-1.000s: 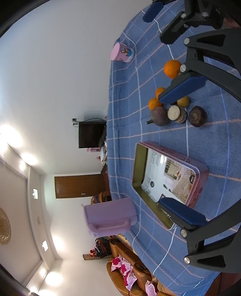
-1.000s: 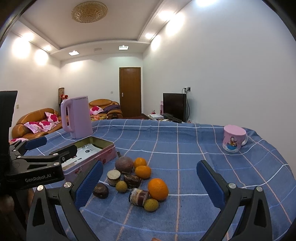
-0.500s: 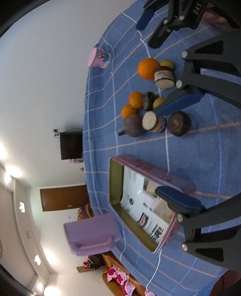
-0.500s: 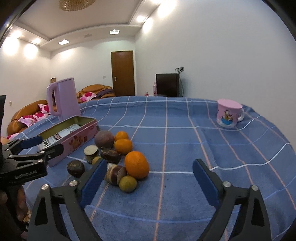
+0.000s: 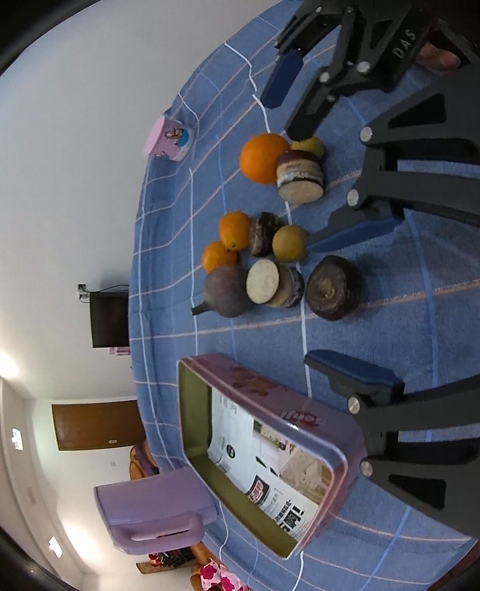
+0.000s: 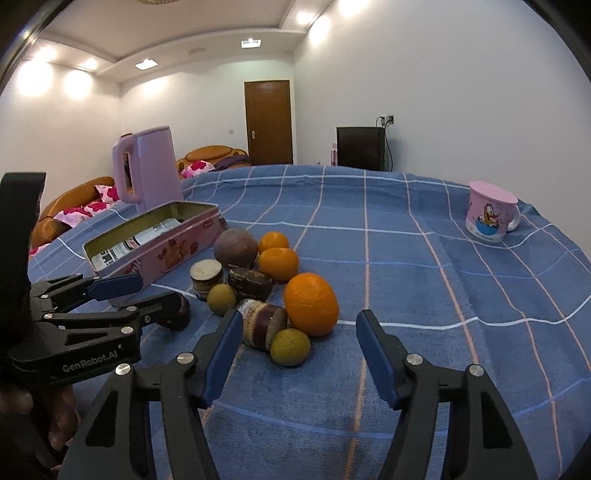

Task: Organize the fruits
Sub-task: 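Move left tool to the dark brown fruit while right tool approaches a green-yellow fruit, then close left tool on the dark brown fruit while right tool grasps the green-yellow fruit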

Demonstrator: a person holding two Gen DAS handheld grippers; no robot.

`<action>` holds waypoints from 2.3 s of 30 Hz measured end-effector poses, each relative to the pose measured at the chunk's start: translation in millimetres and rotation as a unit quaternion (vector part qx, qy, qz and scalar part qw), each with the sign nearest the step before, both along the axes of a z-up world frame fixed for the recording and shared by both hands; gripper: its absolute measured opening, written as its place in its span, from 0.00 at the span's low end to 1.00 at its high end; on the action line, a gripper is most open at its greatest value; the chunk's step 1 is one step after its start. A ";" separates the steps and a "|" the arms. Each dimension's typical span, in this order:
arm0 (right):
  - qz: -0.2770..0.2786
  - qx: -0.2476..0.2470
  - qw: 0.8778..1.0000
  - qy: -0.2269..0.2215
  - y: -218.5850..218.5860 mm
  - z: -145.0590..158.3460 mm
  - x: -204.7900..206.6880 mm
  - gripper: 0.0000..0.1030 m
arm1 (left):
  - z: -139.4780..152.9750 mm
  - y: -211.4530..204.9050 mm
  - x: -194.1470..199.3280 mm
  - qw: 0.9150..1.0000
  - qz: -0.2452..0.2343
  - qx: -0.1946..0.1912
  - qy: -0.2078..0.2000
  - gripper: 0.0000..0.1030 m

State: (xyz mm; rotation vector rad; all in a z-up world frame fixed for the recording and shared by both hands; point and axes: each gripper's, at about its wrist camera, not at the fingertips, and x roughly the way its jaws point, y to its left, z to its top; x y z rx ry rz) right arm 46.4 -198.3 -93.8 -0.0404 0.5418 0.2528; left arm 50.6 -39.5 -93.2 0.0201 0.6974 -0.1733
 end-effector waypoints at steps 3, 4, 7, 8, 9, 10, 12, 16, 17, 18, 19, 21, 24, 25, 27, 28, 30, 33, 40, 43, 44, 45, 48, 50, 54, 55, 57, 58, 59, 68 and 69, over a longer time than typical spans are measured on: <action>-0.006 -0.001 1.000 0.012 -4.3 -2.9 4.2 0.54 | -4.8 -1.6 4.5 1.000 -0.007 -0.007 0.012 0.51; -0.005 -0.002 1.000 0.015 -4.0 -3.4 4.7 0.54 | -5.2 -2.7 4.8 1.000 -0.008 -0.005 0.012 0.50; -0.002 -0.012 1.000 0.028 -0.8 -6.6 8.5 0.51 | -6.9 -6.9 5.8 1.000 -0.014 -0.001 0.011 0.46; 0.002 -0.013 0.999 0.034 0.0 -7.6 10.0 0.48 | -7.8 -7.3 7.1 1.000 -0.016 -0.002 0.015 0.44; 0.004 -0.014 0.999 0.038 0.5 -8.3 11.0 0.48 | -9.2 -7.0 9.5 1.000 -0.018 -0.006 0.023 0.41; 0.008 -0.013 0.999 0.045 0.5 -9.0 12.8 0.47 | -9.5 -6.5 10.6 0.999 -0.019 -0.010 0.027 0.40; 0.015 -0.009 0.998 0.057 0.1 -10.6 16.1 0.45 | -9.5 -5.8 10.9 0.999 -0.020 -0.011 0.027 0.40; 0.034 -0.020 0.996 0.077 6.0 -14.5 20.8 0.41 | -9.2 -6.4 9.9 0.999 -0.024 -0.011 0.024 0.39; 0.039 -0.024 0.996 0.082 8.1 -15.8 22.1 0.40 | -9.1 -6.8 9.4 0.999 -0.024 -0.010 0.023 0.39; 0.042 -0.028 0.995 0.085 9.9 -16.4 23.5 0.40 | -8.9 -7.2 8.5 0.999 -0.024 -0.009 0.020 0.39; 0.046 -0.029 0.994 0.090 11.1 -17.4 25.1 0.38 | -8.6 -7.3 7.8 1.000 -0.023 -0.008 0.018 0.39; 0.050 -0.026 0.994 0.093 10.7 -17.8 26.1 0.32 | -8.2 -6.7 6.7 1.000 -0.022 -0.009 0.015 0.39; 0.054 -0.029 0.994 0.089 12.4 -18.1 24.8 0.29 | -7.1 -5.1 5.7 1.000 -0.020 -0.012 0.010 0.39; 0.055 -0.031 0.994 0.088 13.3 -17.7 24.2 0.29 | -6.8 -4.6 5.5 1.000 -0.019 -0.014 0.008 0.39; 0.056 -0.037 0.994 0.084 15.3 -17.0 22.8 0.28 | -6.0 -3.3 4.6 1.000 -0.019 -0.016 0.003 0.39; 0.056 -0.038 0.994 0.081 15.2 -16.6 21.6 0.28 | -5.8 -3.0 4.1 1.000 -0.018 -0.016 0.001 0.39; 0.059 -0.036 0.995 0.073 14.6 -15.5 19.6 0.28 | -5.2 -2.7 2.9 1.000 -0.018 -0.017 -0.004 0.39; 0.061 -0.032 0.996 0.065 14.0 -14.4 18.1 0.28 | -4.5 -2.6 0.9 1.000 -0.016 -0.017 -0.011 0.39; 0.065 -0.026 0.997 0.039 13.1 -11.1 11.0 0.28 | -2.8 -2.8 -1.6 0.999 -0.013 -0.016 -0.025 0.39; 0.065 -0.023 0.997 0.029 12.6 -9.5 9.4 0.28 | -2.2 -3.5 -3.0 0.999 -0.011 -0.013 -0.031 0.39; 0.065 -0.022 0.997 0.027 12.1 -9.2 9.1 0.28 | -2.1 -3.9 -4.0 0.999 -0.011 -0.012 -0.034 0.39; 0.065 -0.021 0.997 0.024 11.7 -9.0 8.6 0.28 | -1.6 -4.1 -4.8 0.999 -0.011 -0.010 -0.037 0.39; 0.067 -0.019 0.997 0.014 11.3 -8.1 6.7 0.28 | -1.2 -3.7 -6.1 0.999 -0.009 -0.009 -0.042 0.39; 0.067 -0.019 0.998 0.010 11.5 -7.7 5.5 0.28 | -1.0 -3.9 -7.0 0.999 -0.009 -0.010 -0.044 0.39; 0.068 -0.018 0.998 0.000 11.5 -6.9 3.3 0.28 | -0.1 -5.1 -9.7 0.999 -0.008 -0.006 -0.051 0.39; 0.067 -0.017 0.998 -0.002 11.2 -6.6 2.5 0.28 | 0.3 -5.2 -10.7 0.999 -0.007 -0.006 -0.053 0.39; 0.067 -0.016 0.998 -0.006 10.8 -6.4 1.0 0.28 | 1.3 -5.6 -12.2 0.998 -0.006 -0.006 -0.058 0.39; 0.067 -0.015 0.998 -0.009 10.5 -6.2 0.2 0.28 | 1.7 -5.5 -12.7 0.998 -0.005 -0.005 -0.060 0.39; 0.067 -0.014 0.998 -0.011 10.2 -6.1 0.2 0.28 | 2.4 -5.5 -13.5 0.998 -0.005 -0.005 -0.063 0.39; 0.069 -0.009 0.997 -0.025 8.1 -4.8 -3.6 0.28 | 7.6 -6.3 -18.6 0.996 -0.002 0.003 -0.085 0.39; 0.069 -0.009 0.997 -0.027 8.0 -4.7 -4.2 0.28 | 8.3 -6.2 -19.1 0.996 -0.002 0.003 -0.088 0.39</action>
